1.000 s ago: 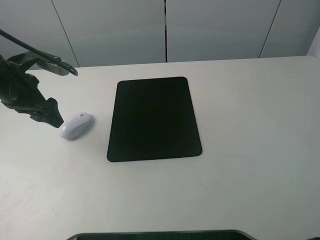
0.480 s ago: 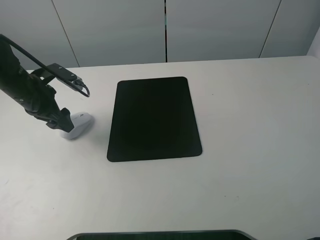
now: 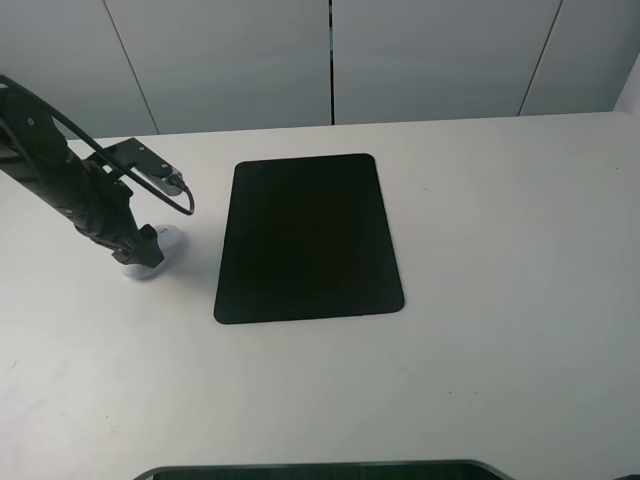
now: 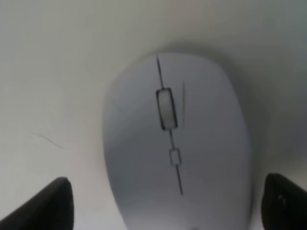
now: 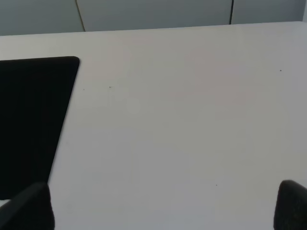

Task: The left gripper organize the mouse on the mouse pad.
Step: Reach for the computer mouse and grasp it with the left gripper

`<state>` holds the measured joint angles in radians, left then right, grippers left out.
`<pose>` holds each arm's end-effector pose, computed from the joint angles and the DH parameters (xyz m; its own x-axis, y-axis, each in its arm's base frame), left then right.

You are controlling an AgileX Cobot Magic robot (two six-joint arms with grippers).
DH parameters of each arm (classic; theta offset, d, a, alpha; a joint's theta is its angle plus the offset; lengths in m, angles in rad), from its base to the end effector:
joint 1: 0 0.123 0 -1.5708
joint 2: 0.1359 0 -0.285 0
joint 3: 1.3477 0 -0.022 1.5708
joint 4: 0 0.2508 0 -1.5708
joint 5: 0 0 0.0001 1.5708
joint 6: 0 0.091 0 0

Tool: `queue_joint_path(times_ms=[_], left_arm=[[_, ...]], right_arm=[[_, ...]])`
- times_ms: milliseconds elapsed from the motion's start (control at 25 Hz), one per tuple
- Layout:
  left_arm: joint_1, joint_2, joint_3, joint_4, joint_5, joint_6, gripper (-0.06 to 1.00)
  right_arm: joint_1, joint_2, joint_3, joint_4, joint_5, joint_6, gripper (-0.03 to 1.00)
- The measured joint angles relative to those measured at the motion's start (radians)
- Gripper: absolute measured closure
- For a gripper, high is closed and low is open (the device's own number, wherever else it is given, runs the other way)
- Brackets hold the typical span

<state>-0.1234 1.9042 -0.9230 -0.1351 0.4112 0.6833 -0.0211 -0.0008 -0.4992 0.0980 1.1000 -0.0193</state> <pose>0.3241 -0.0451 0.1078 -0.7382 0.6255 -0.2528 0.6239 0.7755 0.0970 -0.0066 0.0081 0.2742 -0.4900 0.0355 -0.8710 -0.0427 0.9970 0.0647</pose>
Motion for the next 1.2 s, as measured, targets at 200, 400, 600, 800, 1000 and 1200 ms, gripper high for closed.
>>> queue_joint_path(times_ms=[200, 400, 600, 800, 1000, 1200], left_arm=[[0.0, 0.035, 0.0, -0.024, -0.016, 0.0, 0.2], [0.0, 0.053, 0.0, -0.037, -0.019, 0.0, 0.2], [0.0, 0.064, -0.006, -0.047, -0.034, 0.0, 0.2], [0.0, 0.064, -0.008, -0.051, -0.036, 0.0, 0.21], [-0.002, 0.066, -0.008, -0.055, -0.042, 0.0, 0.36], [-0.002, 0.066, -0.008, -0.055, -0.044, 0.0, 0.36]], right_arm=[[0.0, 0.0, 0.0, 0.0, 0.0, 0.0, 0.28], [0.0, 0.0, 0.0, 0.0, 0.0, 0.0, 0.28], [0.0, 0.0, 0.0, 0.0, 0.0, 0.0, 0.28], [0.0, 0.0, 0.0, 0.0, 0.0, 0.0, 0.28], [0.0, 0.0, 0.0, 0.0, 0.0, 0.0, 0.28], [0.0, 0.0, 0.0, 0.0, 0.0, 0.0, 0.28]])
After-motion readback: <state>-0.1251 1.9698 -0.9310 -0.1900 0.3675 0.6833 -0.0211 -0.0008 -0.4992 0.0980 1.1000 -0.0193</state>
